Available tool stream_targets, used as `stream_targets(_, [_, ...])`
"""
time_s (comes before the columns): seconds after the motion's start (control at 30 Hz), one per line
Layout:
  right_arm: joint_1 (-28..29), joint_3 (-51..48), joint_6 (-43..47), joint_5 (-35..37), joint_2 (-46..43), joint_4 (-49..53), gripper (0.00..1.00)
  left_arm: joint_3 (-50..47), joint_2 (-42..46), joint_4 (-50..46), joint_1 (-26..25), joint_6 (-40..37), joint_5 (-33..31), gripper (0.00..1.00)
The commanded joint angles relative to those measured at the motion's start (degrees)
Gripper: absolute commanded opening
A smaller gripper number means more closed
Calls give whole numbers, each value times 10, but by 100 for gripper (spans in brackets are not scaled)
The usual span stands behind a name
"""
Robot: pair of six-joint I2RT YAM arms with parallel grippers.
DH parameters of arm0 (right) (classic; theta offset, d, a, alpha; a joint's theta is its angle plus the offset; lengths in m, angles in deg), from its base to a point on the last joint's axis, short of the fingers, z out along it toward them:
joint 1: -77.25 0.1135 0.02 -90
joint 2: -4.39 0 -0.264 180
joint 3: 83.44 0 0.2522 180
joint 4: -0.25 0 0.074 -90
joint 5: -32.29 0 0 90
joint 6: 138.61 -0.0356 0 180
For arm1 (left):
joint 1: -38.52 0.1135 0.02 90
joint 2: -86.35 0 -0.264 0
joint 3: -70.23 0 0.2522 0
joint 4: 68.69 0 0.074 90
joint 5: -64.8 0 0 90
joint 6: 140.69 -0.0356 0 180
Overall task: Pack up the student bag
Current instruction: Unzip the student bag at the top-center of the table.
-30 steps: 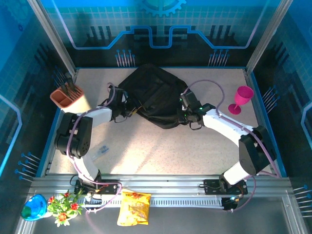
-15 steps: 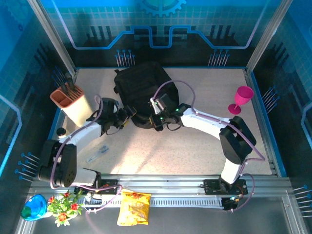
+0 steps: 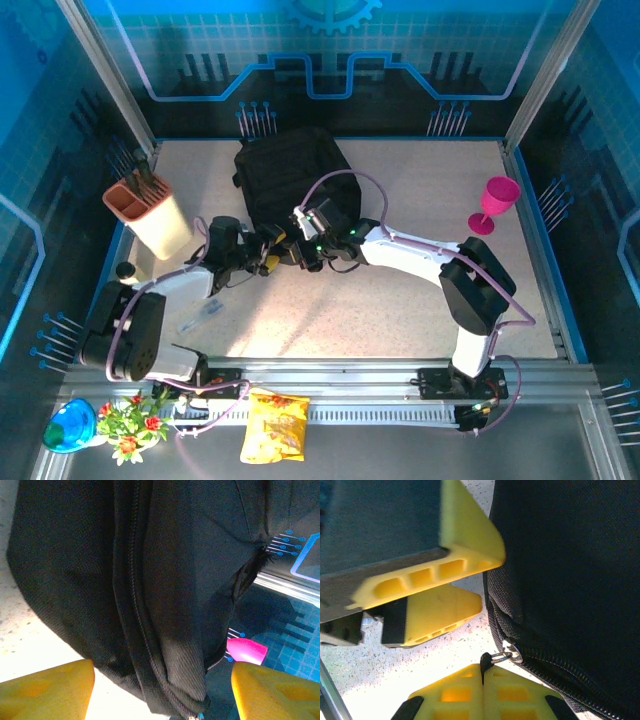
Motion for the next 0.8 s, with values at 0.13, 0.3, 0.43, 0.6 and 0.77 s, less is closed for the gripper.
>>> stream_targets(0.13, [6,-19,-9,10,-14,-9,0,16,-78,92,-8,31,4,63])
stream_targets(0.3, [3,-42,-18,42,-32,2,0,21,-104,98,-8,18,-12,41])
stream_targets(0.43, [-14,-80,-50,73,-49,5,0,18,-114,78,-8,-11,-34,22])
stream_targets(0.6, [-60,-148,-96,65,-77,-22,0,15,-127,66,-8,-31,-44,14])
stream_targets(0.77, [-110,-172,-117,86,-95,1,0,16,-131,60,-8,-41,-43,12])
